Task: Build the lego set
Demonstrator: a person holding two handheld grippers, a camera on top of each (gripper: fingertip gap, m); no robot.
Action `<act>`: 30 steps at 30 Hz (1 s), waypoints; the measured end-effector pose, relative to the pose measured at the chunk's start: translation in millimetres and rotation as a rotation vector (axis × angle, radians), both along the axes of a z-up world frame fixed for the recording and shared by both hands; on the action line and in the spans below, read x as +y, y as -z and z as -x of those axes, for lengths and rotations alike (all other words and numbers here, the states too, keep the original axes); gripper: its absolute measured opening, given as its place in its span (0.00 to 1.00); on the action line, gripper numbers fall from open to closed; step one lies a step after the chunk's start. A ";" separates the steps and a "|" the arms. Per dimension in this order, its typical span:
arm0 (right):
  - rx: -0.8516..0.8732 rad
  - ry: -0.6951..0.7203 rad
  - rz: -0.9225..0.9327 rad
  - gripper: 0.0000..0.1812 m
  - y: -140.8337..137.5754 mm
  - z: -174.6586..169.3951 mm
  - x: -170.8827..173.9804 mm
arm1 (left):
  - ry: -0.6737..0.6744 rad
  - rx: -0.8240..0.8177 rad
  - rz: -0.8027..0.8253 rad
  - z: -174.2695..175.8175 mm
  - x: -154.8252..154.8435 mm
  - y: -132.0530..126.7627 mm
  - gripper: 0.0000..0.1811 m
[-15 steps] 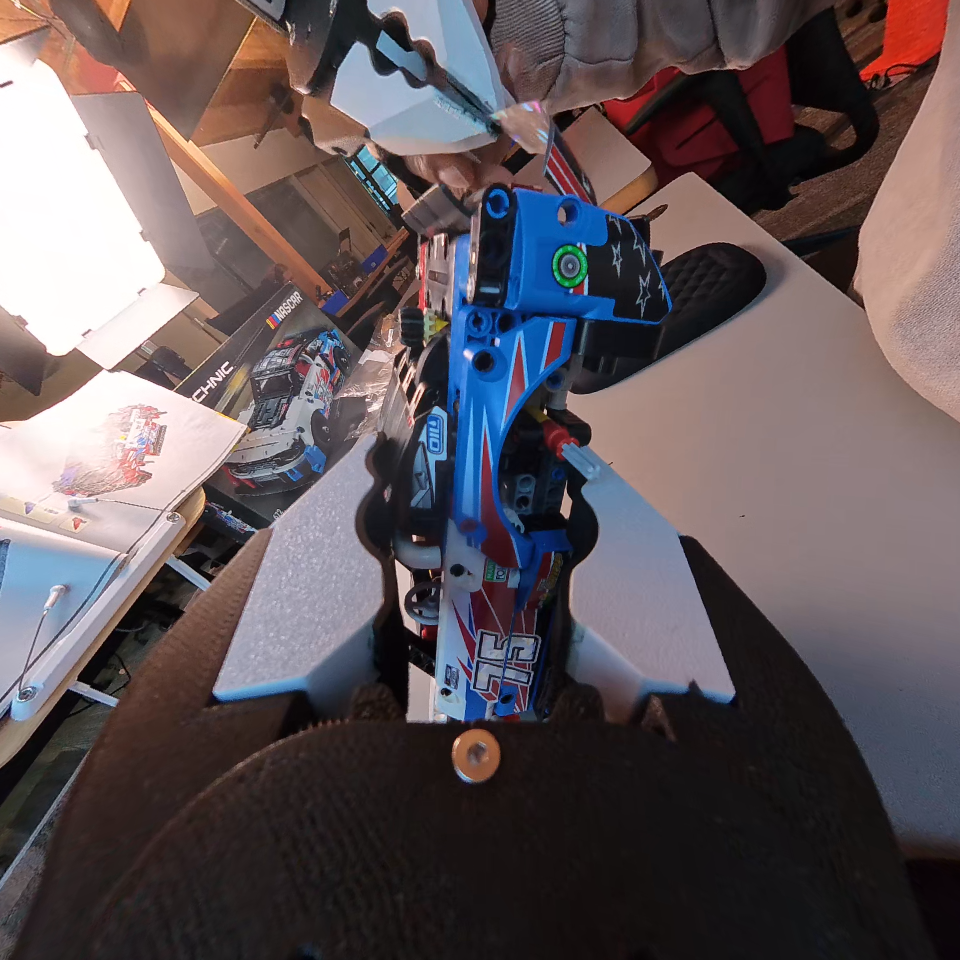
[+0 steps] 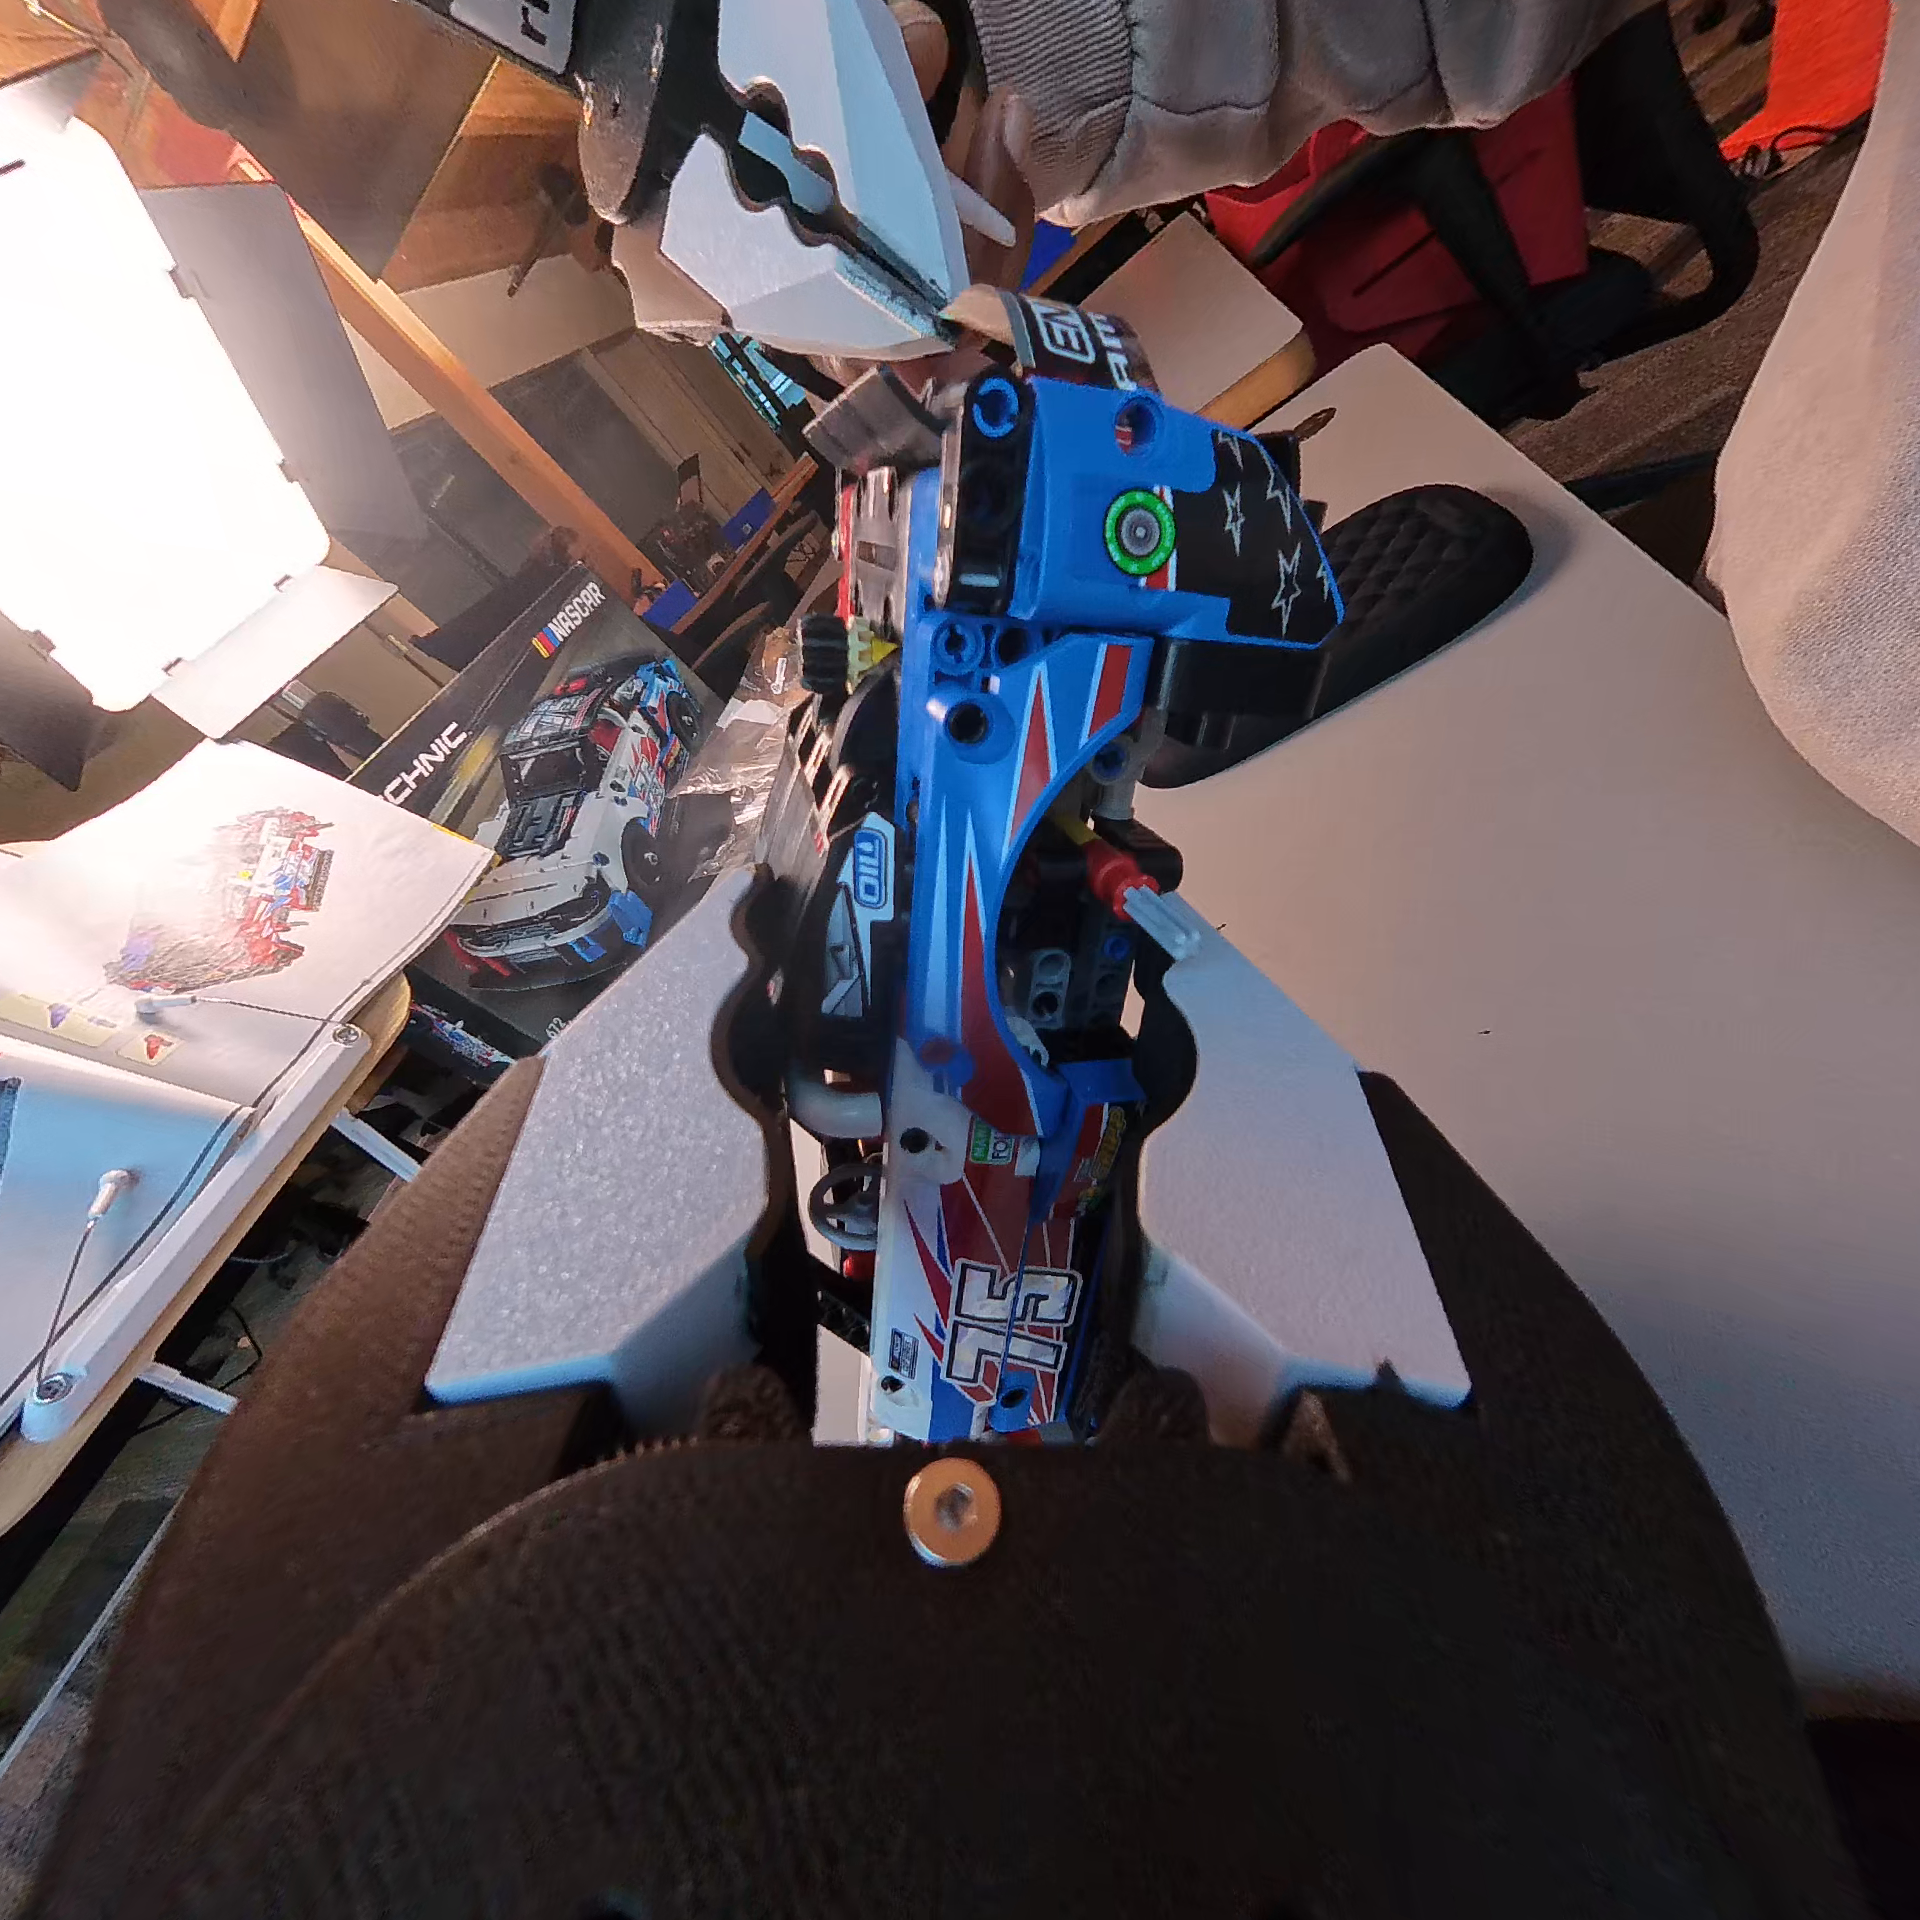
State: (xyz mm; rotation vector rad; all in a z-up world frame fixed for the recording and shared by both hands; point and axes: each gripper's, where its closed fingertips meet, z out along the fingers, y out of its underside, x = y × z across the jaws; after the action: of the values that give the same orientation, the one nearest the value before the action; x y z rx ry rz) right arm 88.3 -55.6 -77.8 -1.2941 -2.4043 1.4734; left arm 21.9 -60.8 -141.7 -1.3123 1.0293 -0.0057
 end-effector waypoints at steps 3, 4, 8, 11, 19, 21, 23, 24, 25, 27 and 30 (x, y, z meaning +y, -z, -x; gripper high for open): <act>0.002 0.011 0.006 0.00 0.7 0.9 0.2 | 0.000 0.001 0.000 -0.1 -0.1 0.1 0.37; 0.004 0.016 0.006 0.00 1.1 1.4 0.6 | 0.000 0.001 0.000 -0.1 -0.1 0.1 0.37; 0.005 0.012 0.020 0.00 0.3 0.0 -2.1 | -0.001 -0.002 0.001 0.3 0.2 -0.2 0.37; 0.061 -0.061 0.065 0.00 -18.8 -10.6 -21.3 | -0.001 -0.005 0.001 0.9 0.2 -0.4 0.37; 0.199 -0.201 0.014 0.00 -60.6 -35.0 -62.9 | -0.001 0.001 0.001 0.1 0.1 0.0 0.37; 0.165 -0.182 0.028 0.00 -53.4 -30.2 -57.0 | 0.000 0.004 0.000 -0.3 -0.1 0.4 0.37; 0.118 -0.162 0.039 0.00 -39.8 -24.5 -50.2 | 0.000 0.004 0.000 -0.1 -0.2 0.2 0.37; 0.096 -0.154 0.039 0.00 -32.2 -21.4 -46.9 | 0.000 0.003 0.000 0.1 -0.1 0.1 0.37; 0.076 -0.146 0.045 0.00 -25.5 -18.6 -44.1 | -0.001 0.001 0.000 0.4 -0.1 -0.1 0.37; 0.041 -0.126 0.052 0.00 -13.5 -12.4 -37.9 | -0.001 0.000 0.000 0.6 -0.2 -0.2 0.37; 0.011 -0.103 0.066 0.00 -2.9 -5.1 -28.6 | -0.001 -0.002 0.000 0.8 -0.1 -0.4 0.37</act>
State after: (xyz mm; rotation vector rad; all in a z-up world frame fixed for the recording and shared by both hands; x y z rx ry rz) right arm 93.4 -84.2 -74.9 -1.1876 -2.4697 1.5947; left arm 21.0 -60.9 -141.3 -1.3127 1.0271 -0.0059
